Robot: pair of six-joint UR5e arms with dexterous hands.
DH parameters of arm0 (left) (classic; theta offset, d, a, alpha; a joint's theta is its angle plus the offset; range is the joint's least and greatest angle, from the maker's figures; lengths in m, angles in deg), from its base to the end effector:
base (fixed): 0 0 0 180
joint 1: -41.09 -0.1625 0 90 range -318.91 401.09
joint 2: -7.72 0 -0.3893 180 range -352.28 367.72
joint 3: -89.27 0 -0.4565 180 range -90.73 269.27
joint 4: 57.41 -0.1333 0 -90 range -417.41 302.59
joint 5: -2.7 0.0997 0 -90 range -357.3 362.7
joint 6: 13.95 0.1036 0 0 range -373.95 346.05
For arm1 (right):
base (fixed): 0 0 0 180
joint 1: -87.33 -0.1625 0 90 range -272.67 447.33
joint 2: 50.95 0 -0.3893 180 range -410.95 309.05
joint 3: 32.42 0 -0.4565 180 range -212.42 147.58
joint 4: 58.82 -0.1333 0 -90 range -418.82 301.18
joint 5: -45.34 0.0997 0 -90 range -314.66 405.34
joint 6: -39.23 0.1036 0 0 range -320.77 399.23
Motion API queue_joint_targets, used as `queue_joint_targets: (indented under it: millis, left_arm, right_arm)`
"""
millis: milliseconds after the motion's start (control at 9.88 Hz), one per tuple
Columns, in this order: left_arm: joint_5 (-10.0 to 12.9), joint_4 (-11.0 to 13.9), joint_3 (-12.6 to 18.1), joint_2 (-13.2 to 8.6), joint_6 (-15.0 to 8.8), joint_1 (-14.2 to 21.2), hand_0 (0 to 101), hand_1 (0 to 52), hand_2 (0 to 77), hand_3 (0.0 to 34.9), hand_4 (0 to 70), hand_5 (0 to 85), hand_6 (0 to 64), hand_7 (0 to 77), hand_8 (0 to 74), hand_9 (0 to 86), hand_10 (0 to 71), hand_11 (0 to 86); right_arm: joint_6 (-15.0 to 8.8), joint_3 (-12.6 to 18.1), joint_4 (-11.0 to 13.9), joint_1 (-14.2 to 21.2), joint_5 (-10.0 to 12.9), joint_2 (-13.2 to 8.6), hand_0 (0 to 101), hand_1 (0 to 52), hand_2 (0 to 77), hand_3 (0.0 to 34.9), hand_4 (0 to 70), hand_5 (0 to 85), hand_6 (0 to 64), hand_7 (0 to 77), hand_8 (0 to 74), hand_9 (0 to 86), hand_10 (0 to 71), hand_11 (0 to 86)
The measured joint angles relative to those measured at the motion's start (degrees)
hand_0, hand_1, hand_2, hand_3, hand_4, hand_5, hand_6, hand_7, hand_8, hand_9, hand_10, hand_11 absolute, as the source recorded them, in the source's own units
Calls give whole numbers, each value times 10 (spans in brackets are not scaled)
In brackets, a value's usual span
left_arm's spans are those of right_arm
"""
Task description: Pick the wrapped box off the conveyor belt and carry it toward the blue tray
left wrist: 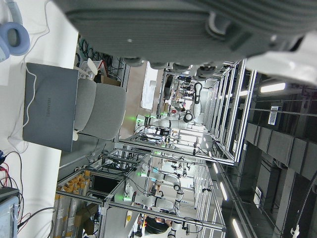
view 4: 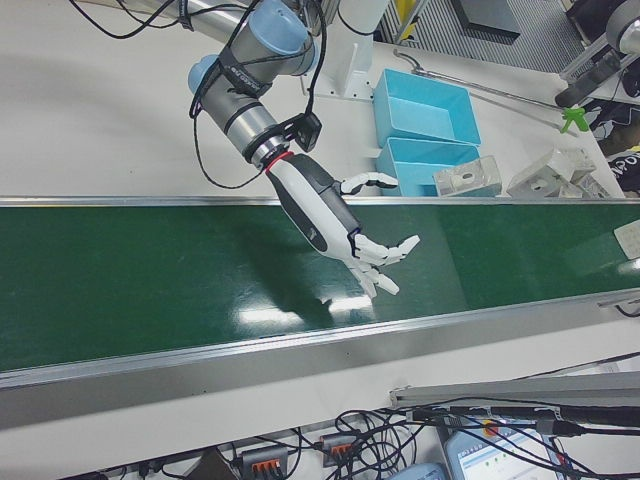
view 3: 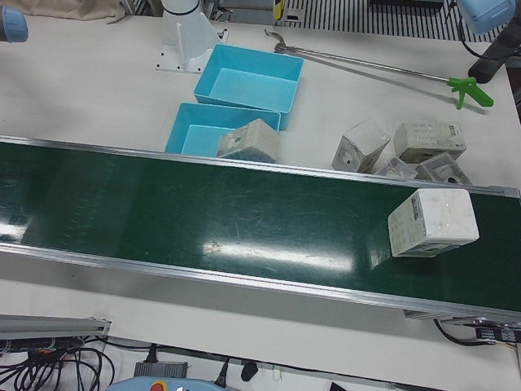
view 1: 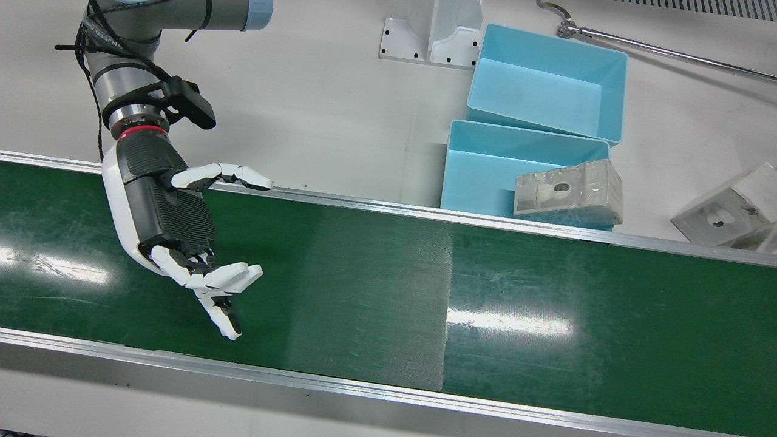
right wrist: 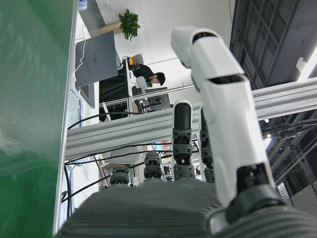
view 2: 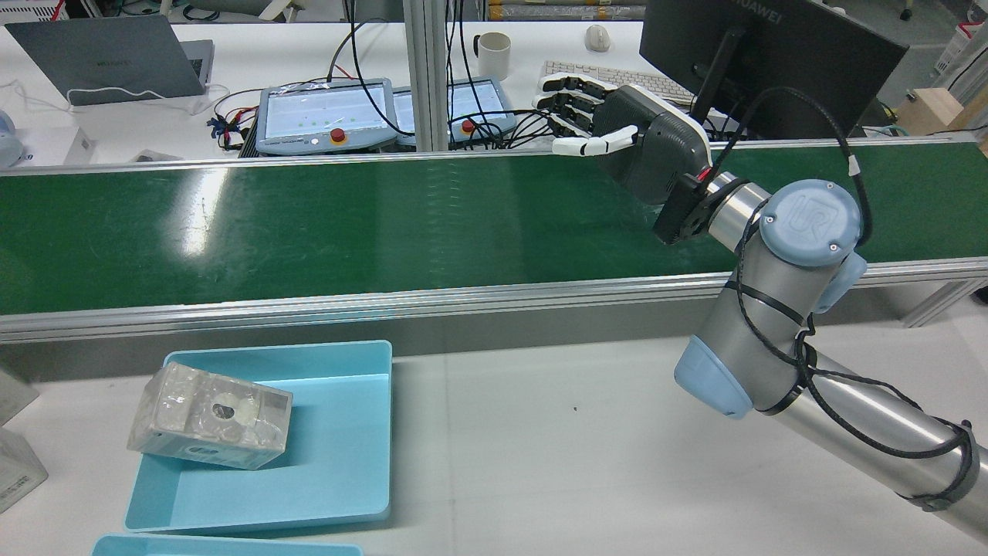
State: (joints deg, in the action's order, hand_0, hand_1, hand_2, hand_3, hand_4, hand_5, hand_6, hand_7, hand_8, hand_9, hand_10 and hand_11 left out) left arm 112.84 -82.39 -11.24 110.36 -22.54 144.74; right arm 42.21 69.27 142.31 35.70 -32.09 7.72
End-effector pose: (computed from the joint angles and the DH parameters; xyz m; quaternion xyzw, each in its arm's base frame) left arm -0.2362 -0.5590 0.4657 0.0952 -0.6899 0.7174 0.0170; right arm -0.2920 -0.6198 0.2384 -0.2334 -0.7921 0.5579 0.0828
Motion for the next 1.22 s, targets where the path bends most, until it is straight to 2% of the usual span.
queue_joint_targets:
  millis: [304,506,608,709,810,911,1215]
  left_arm:
    - [0,0,0,0,0,0,0,0,11,0,0,11,0,5,5,0,0,0]
    - [0,0,0,0,0,0,0,0,11,0,0,11,0,5,5,0,5,0]
    - [0,0,0,0,0,0,0,0,5,0,0,11,0,5,5,0,5,0]
    - [0,0,0,0,0,0,0,0,5,0,0,11,0,5,5,0,0,0]
    - [0,0,0,0,0,0,0,0,5,0,0,11,0,5,5,0,0,0]
    - [0,0,0,0,0,0,0,0,11,0,0,11,0,5,5,0,0,5]
    - [0,0,0,0,0,0,0,0,11,0,0,11,0,5,5,0,5,5]
  right_arm:
    - [-1,-4,-1,-4,1,7,534,202,229,99,213,333,164,382,44,114,27,49]
    - [1,-4,-5,-5,1,22,533,202,224,103,213,333,164,382,55,120,27,49]
    - [1,-3,-10,-7,0,32,533,202,213,109,202,327,142,376,55,120,22,49]
    - [2,-3,-13,-8,0,38,533,202,202,121,202,316,147,349,11,125,22,49]
    - [2,-3,-15,-9,0,41,533,202,202,121,202,316,147,349,11,125,22,49]
    - [2,-3,-15,-9,0,43,533,202,202,121,202,316,147,360,44,114,22,49]
    - [2,-4,-16,-14,0,45,532,202,202,110,202,316,147,360,49,114,22,49]
